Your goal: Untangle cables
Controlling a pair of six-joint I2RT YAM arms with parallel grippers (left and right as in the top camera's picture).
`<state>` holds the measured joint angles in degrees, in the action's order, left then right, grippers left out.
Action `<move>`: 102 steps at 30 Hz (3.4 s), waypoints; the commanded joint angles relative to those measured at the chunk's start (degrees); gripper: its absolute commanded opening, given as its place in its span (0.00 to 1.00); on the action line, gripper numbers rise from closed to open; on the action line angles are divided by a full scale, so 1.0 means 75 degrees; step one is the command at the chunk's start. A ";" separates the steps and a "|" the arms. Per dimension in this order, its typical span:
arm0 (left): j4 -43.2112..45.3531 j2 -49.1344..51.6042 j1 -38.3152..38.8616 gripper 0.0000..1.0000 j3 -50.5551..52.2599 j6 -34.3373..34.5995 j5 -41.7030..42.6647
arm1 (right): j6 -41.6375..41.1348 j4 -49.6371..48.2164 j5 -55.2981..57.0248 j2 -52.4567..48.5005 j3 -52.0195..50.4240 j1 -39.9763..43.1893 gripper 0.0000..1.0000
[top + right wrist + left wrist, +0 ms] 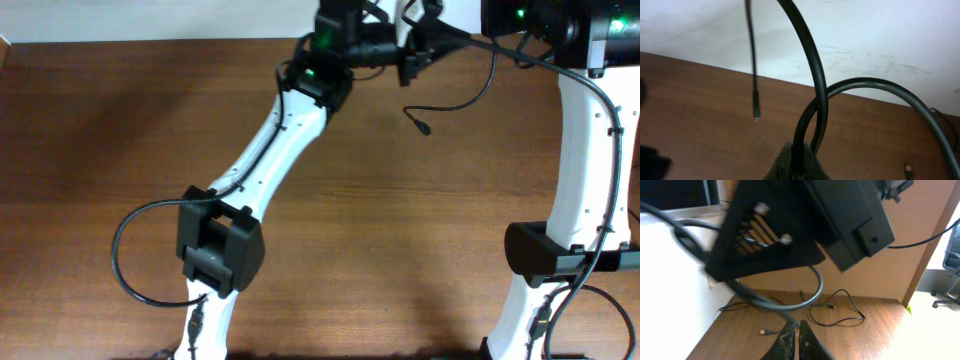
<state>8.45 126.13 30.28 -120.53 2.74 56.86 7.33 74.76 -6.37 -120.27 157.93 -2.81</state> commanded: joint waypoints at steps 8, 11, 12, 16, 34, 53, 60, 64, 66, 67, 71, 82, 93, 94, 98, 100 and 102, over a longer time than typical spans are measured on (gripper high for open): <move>0.1594 0.1075 0.0437 0.05 -0.0035 0.0755 -0.0650 | -0.0105 0.0032 -0.0300 0.0562 0.0076 -0.0029 0.04; 0.1888 0.1084 0.0452 0.06 -0.0035 0.0909 -0.0723 | -0.0105 0.0157 -0.0391 0.0737 0.0076 -0.0029 0.04; 0.2069 0.1084 0.0452 0.06 -0.0035 0.1026 -0.0676 | -0.0105 0.0184 -0.0396 0.0749 0.0076 -0.0029 0.04; 0.3136 0.1084 0.0443 0.08 -0.0035 0.1792 -0.0405 | -0.0099 0.0277 -0.0446 0.0743 0.0070 -0.0029 0.04; 0.4951 0.1084 0.0248 0.10 -0.0035 0.3885 0.0131 | -0.0050 0.0181 0.0076 0.0484 0.0017 -0.0029 0.04; 0.4610 0.1084 0.0580 0.21 -0.0035 0.3483 -0.0294 | -0.0079 0.0356 -0.0560 0.0487 0.0017 -0.0125 0.04; 0.3768 0.1084 0.0577 0.21 -0.0035 0.3098 -0.0452 | -0.0073 0.0055 -0.0548 0.0487 0.0020 -0.0128 0.04; 0.3095 0.1084 0.0527 0.18 -0.0035 0.3104 -0.0924 | -0.0041 -0.0093 -0.0443 0.0487 0.0038 -0.0122 0.04; 0.2809 0.1084 0.0527 0.21 -0.0035 0.3104 -0.1142 | -0.0041 -0.0090 -0.0440 0.0487 0.0038 -0.0122 0.04; 0.2757 0.1084 0.0527 0.22 -0.0035 0.3101 -0.1198 | -0.0041 -0.0090 -0.0443 0.0487 0.0038 -0.0122 0.04; 0.2812 0.1084 0.0542 0.26 -0.0035 0.3104 -0.1247 | -0.0044 -0.0085 -0.0443 0.0487 0.0038 -0.0122 0.04; 0.2847 0.1084 0.0318 0.35 -0.0035 0.3089 -0.1250 | -0.0047 -0.0111 -0.0527 0.0487 0.0038 -0.0131 0.04; 0.2862 0.1084 0.0560 0.41 -0.0035 0.2891 -0.1425 | -0.0047 -0.0073 -0.0702 0.0487 0.0038 -0.0131 0.04; 0.2862 0.1084 0.0565 0.40 -0.0035 0.2873 -0.1428 | -0.0047 -0.0067 -0.0702 0.0487 0.0038 -0.0131 0.04; 0.2862 0.1084 0.0565 0.36 -0.0035 0.2871 -0.1451 | -0.0044 0.0006 -0.0702 0.0487 0.0038 -0.0131 0.04; 0.2859 0.1084 0.0565 0.19 -0.0035 0.2844 -0.1483 | -0.0044 0.0032 -0.0702 0.0487 0.0038 -0.0131 0.04; 0.2859 0.1084 0.0565 0.00 -0.0035 0.2806 -0.1507 | -0.0044 0.0038 -0.0702 0.0487 0.0038 -0.0131 0.04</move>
<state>29.74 134.58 34.33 -120.57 25.15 46.57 7.42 75.02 -10.66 -116.46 157.93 -3.42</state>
